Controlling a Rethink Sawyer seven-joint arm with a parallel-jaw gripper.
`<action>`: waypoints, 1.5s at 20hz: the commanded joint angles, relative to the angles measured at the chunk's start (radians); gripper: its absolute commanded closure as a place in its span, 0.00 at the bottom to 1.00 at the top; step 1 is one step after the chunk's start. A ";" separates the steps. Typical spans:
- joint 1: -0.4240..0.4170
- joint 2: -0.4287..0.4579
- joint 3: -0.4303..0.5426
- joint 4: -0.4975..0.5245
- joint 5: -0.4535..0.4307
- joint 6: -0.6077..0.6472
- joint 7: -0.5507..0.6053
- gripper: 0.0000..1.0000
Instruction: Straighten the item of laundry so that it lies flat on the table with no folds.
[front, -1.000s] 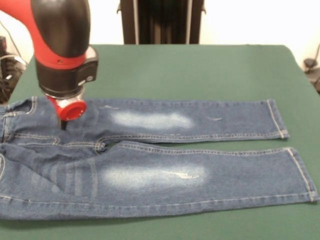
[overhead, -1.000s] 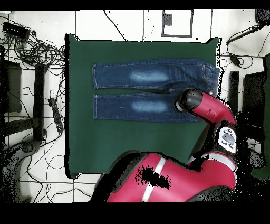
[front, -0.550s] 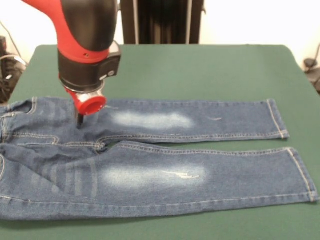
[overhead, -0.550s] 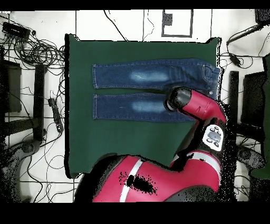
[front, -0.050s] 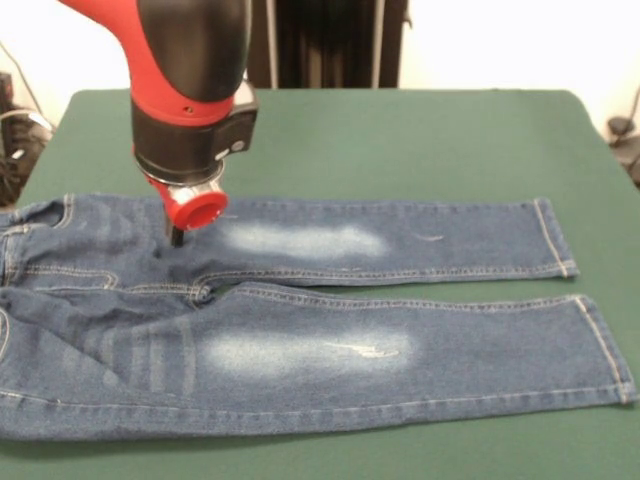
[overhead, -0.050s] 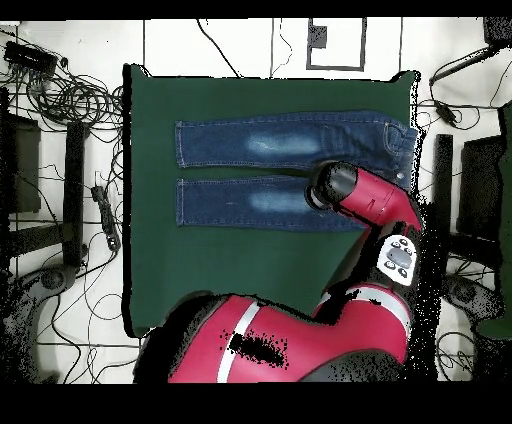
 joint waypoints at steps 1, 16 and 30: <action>0.084 0.023 0.027 0.116 0.089 0.145 0.351 1.00; 0.123 0.052 0.078 0.154 0.193 0.063 0.418 1.00; 0.172 0.170 0.083 0.073 0.274 0.041 0.467 1.00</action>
